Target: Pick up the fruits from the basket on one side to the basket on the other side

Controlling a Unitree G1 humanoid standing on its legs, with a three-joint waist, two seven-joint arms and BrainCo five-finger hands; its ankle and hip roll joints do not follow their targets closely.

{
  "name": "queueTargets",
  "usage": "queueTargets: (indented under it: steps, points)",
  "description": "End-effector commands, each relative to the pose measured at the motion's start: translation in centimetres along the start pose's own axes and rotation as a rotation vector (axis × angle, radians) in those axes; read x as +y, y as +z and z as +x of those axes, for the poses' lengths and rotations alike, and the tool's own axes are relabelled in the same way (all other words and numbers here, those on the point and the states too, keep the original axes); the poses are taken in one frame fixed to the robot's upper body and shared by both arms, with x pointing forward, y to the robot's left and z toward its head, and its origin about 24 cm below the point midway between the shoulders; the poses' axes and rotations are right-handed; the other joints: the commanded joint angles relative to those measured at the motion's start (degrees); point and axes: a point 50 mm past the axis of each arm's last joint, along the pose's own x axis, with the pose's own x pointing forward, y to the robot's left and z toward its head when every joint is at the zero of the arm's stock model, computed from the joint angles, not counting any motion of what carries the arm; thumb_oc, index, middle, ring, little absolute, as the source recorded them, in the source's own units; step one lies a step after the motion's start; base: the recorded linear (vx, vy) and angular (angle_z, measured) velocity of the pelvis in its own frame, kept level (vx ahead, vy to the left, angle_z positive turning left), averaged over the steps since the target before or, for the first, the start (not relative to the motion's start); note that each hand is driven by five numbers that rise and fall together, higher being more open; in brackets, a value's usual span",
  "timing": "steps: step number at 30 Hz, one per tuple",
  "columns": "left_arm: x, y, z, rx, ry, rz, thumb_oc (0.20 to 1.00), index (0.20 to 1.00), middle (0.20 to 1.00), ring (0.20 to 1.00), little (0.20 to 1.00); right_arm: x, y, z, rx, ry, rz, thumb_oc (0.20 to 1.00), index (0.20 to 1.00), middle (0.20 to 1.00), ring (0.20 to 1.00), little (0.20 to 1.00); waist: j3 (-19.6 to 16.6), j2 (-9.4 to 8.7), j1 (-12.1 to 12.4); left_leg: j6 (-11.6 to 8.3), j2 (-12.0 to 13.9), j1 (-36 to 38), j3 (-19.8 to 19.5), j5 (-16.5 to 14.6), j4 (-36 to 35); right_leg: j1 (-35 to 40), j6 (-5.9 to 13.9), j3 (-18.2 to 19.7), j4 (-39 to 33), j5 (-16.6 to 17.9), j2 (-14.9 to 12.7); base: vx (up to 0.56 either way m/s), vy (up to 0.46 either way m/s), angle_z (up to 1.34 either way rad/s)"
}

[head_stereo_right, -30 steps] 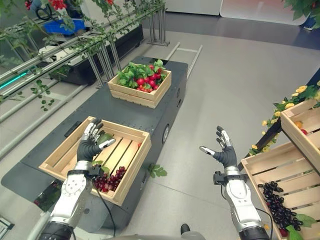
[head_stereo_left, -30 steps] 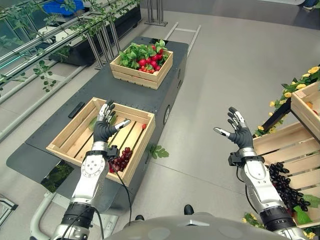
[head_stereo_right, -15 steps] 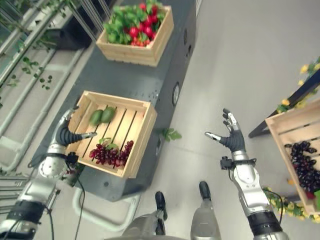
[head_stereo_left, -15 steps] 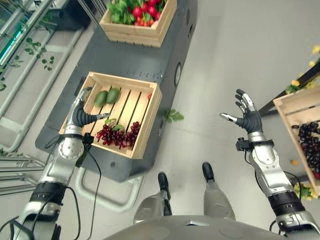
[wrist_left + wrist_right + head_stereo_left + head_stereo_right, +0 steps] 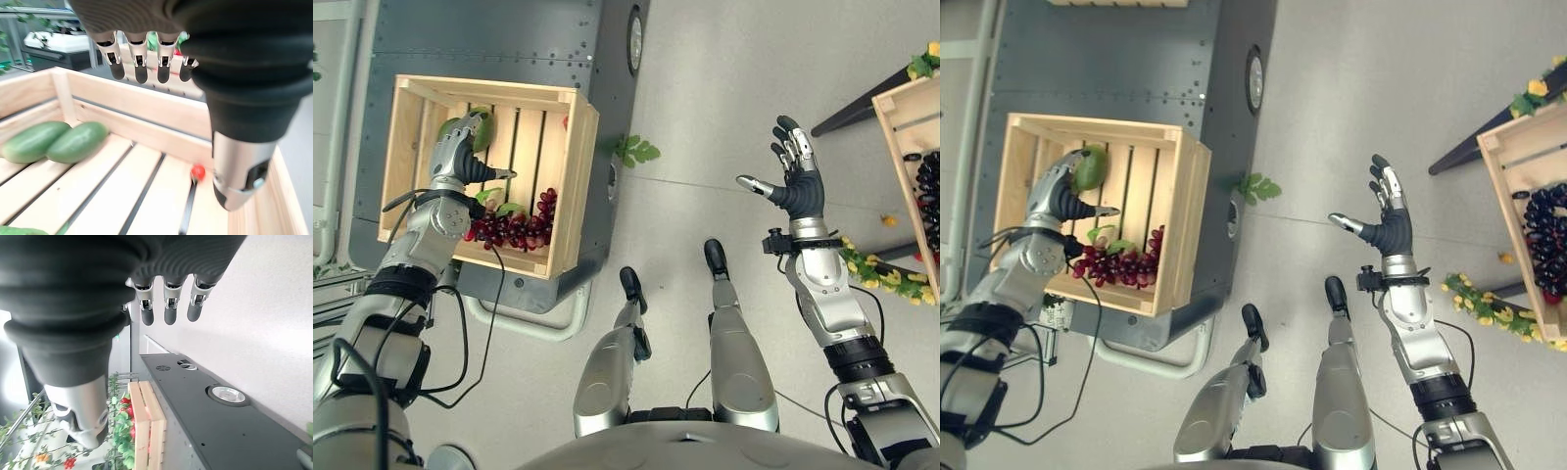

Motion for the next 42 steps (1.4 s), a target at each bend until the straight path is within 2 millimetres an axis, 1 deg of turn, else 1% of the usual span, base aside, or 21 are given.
queueTargets:
  steps: [1,5,6,9,13,16,18,19,20,21,22,23,26,27,29,31,34,39,41,42]
  points:
    - [4.5,-2.3,0.7,0.072,0.089,0.134,1.000,1.000,1.000,1.000,1.000,0.6,3.5,0.7,-0.205,-0.021,0.059,1.000,1.000,1.000,1.000,1.000,1.68,-2.53,-0.36,-1.22,-0.09,-4.99,-2.63,-2.68,8.30,-3.22,5.58,0.95,9.41,-6.78,-2.39,-0.02,0.011,-0.21]
    - [4.7,-3.4,0.5,0.115,0.068,0.182,1.000,1.000,1.000,1.000,1.000,0.9,3.5,0.7,-0.208,-0.029,0.076,1.000,1.000,1.000,1.000,1.000,1.68,-3.44,-0.50,-1.27,0.04,-8.63,-1.67,-3.17,9.88,-6.64,5.76,2.16,9.19,-5.99,-2.12,-0.01,0.012,-0.09]
    - [4.8,-3.4,0.6,0.115,0.069,0.183,1.000,1.000,1.000,1.000,1.000,0.9,3.5,0.7,-0.210,-0.030,0.076,1.000,1.000,1.000,1.000,1.000,1.68,-3.48,-0.44,-1.26,0.05,-8.77,-1.63,-3.21,10.01,-6.78,5.77,2.22,9.26,-5.98,-2.10,0.00,0.015,-0.15]
    - [5.1,-3.5,0.6,0.119,0.069,0.192,1.000,1.000,1.000,1.000,1.000,1.0,3.6,0.8,-0.215,-0.045,0.084,1.000,1.000,1.000,1.000,1.000,1.68,-4.40,-0.28,-1.13,0.40,-11.68,-0.92,-3.61,11.32,-9.58,5.81,3.09,9.40,-5.55,-1.49,0.01,-0.008,-0.15]
    - [4.5,-3.6,0.3,0.133,0.058,0.088,1.000,1.000,1.000,1.000,1.000,0.8,3.6,0.8,-0.215,-0.063,0.079,1.000,1.000,1.000,1.000,1.000,1.68,-4.76,0.10,-1.04,0.39,-13.11,-1.06,-3.88,11.83,-10.82,5.73,3.23,9.26,-5.39,-1.36,0.02,-0.003,-0.08]
    - [4.4,-4.0,-0.2,0.139,0.032,0.049,1.000,1.000,1.000,1.000,1.000,0.8,3.5,0.8,-0.211,-0.068,0.082,1.000,1.000,1.000,1.000,1.000,1.68,-4.80,0.23,-1.03,0.42,-13.29,-1.08,-4.08,12.01,-10.98,5.68,3.16,9.15,-5.40,-1.21,0.01,0.005,-0.01]
    - [4.4,-4.5,-0.8,0.131,-0.009,0.093,1.000,1.000,1.000,1.000,1.000,0.6,3.4,0.7,-0.206,-0.070,0.077,1.000,1.000,1.000,1.000,1.000,1.68,-4.67,0.55,-1.01,0.44,-13.03,-1.19,-4.67,12.23,-10.60,5.57,3.02,9.22,-6.01,-1.10,0.02,0.001,-0.02]
    - [4.4,-4.5,-0.8,0.131,-0.006,0.093,1.000,1.000,1.000,1.000,1.000,0.6,3.5,0.8,-0.209,-0.070,0.078,1.000,1.000,1.000,1.000,1.000,1.68,-4.74,0.50,-1.03,0.44,-13.39,-1.16,-4.20,12.17,-10.95,5.53,3.09,9.14,-5.56,-1.08,0.04,0.004,-0.02]
    - [4.2,-5.0,-1.4,0.135,-0.048,0.137,1.000,1.000,1.000,1.000,1.000,0.5,3.3,0.8,-0.201,-0.073,0.073,1.000,1.000,1.000,1.000,1.000,1.68,-4.47,0.76,-1.03,0.46,-12.97,-1.34,-4.74,12.08,-10.66,5.50,2.92,9.18,-6.12,-1.11,0.00,0.000,0.00]
    - [4.3,-5.1,-1.4,0.136,-0.044,0.137,1.000,1.000,1.000,1.000,1.000,0.5,3.4,0.9,-0.205,-0.072,0.074,1.000,1.000,1.000,1.000,1.000,1.68,-4.56,0.67,-1.06,0.45,-13.38,-1.30,-4.18,11.97,-11.09,5.45,3.00,9.07,-5.60,-1.10,0.00,0.000,0.00]
    - [4.2,-5.4,-1.7,0.147,-0.065,0.159,1.000,1.000,1.000,1.000,1.000,0.4,3.3,0.9,-0.203,-0.074,0.074,1.000,1.000,1.000,1.000,1.000,1.68,-4.49,0.69,-1.03,0.39,-13.37,-1.34,-4.34,12.04,-11.03,5.43,2.98,9.03,-5.69,-1.09,0.00,0.000,0.00]
    - [3.8,-6.1,-2.3,0.165,-0.104,0.192,1.000,1.000,1.000,1.000,1.000,0.3,3.2,0.9,-0.197,-0.076,0.071,1.000,1.000,1.000,1.000,1.000,1.68,-4.34,0.84,-1.03,0.37,-12.99,-1.45,-4.85,11.99,-10.71,5.45,2.87,9.02,-6.24,-1.01,0.00,0.000,0.00]
    - [3.7,-6.5,-2.5,0.175,-0.126,0.230,1.000,1.000,1.000,1.000,1.000,0.3,3.3,1.0,-0.202,-0.076,0.072,1.000,1.000,1.000,1.000,1.000,1.68,-4.24,0.88,-1.07,0.32,-13.48,-1.40,-4.30,11.84,-11.28,5.36,2.86,9.00,-5.84,-1.00,0.00,0.000,0.00]
    - [3.3,-6.8,-2.8,0.181,-0.166,0.261,1.000,1.000,1.000,1.000,1.000,0.3,3.3,1.2,-0.205,-0.074,0.066,1.000,1.000,1.000,1.000,1.000,1.68,-4.10,1.07,-1.04,0.25,-13.56,-1.50,-4.37,11.81,-11.32,5.33,2.74,9.03,-5.98,-0.98,0.00,0.000,0.00]
    - [3.1,-6.5,-2.7,0.169,-0.166,0.254,1.000,1.000,1.000,1.000,1.000,0.3,3.3,1.2,-0.204,-0.073,0.066,1.000,1.000,1.000,1.000,1.000,1.68,-4.05,1.13,-1.01,0.22,-13.68,-1.55,-4.39,11.86,-11.38,5.30,2.58,9.10,-6.04,-0.99,0.00,0.000,0.00]
    - [2.5,-6.8,-3.2,0.179,-0.188,0.230,1.000,1.000,1.000,1.000,1.000,0.1,3.2,1.2,-0.200,-0.079,0.061,1.000,1.000,1.000,1.000,1.000,1.68,-3.87,1.35,-0.96,0.05,-13.72,-1.74,-4.53,11.89,-11.39,5.27,2.35,9.17,-6.12,-1.08,0.00,0.000,0.00]
    - [2.1,-6.7,-3.4,0.180,-0.206,0.203,1.000,1.000,1.000,1.000,1.000,0.1,3.1,1.3,-0.192,-0.080,0.059,1.000,1.000,1.000,1.000,1.000,1.68,-3.77,1.47,-0.90,-0.04,-13.83,-1.73,-4.66,11.98,-11.41,5.25,2.23,9.15,-6.10,-1.17,0.00,0.000,0.00]
    - [1.7,-7.0,-3.7,0.199,-0.228,0.179,1.000,1.000,1.000,1.000,1.000,0.2,2.9,1.4,-0.182,-0.076,0.054,1.000,1.000,1.000,1.000,1.000,1.68,-3.87,1.58,-0.81,-0.06,-13.96,-1.77,-4.86,12.15,-11.61,5.23,2.29,9.10,-6.09,-1.10,0.00,0.004,0.01]
    - [1.8,-6.8,-3.5,0.189,-0.222,0.214,1.000,1.000,1.000,1.000,1.000,0.2,2.9,1.4,-0.182,-0.075,0.054,1.000,1.000,1.000,1.000,1.000,1.68,-3.97,1.54,-0.79,-0.11,-14.03,-1.75,-4.89,12.04,-11.76,5.24,2.25,9.09,-6.06,-1.09,0.00,0.000,0.00]
    - [1.8,-7.2,-3.5,0.205,-0.217,0.260,1.000,1.000,1.000,1.000,1.000,0.3,2.9,1.5,-0.184,-0.069,0.056,1.000,1.000,1.000,1.000,1.000,1.68,-4.19,1.41,-0.73,-0.12,-14.29,-1.84,-4.95,12.18,-11.96,5.21,2.25,9.09,-6.04,-1.05,0.00,0.000,0.00]
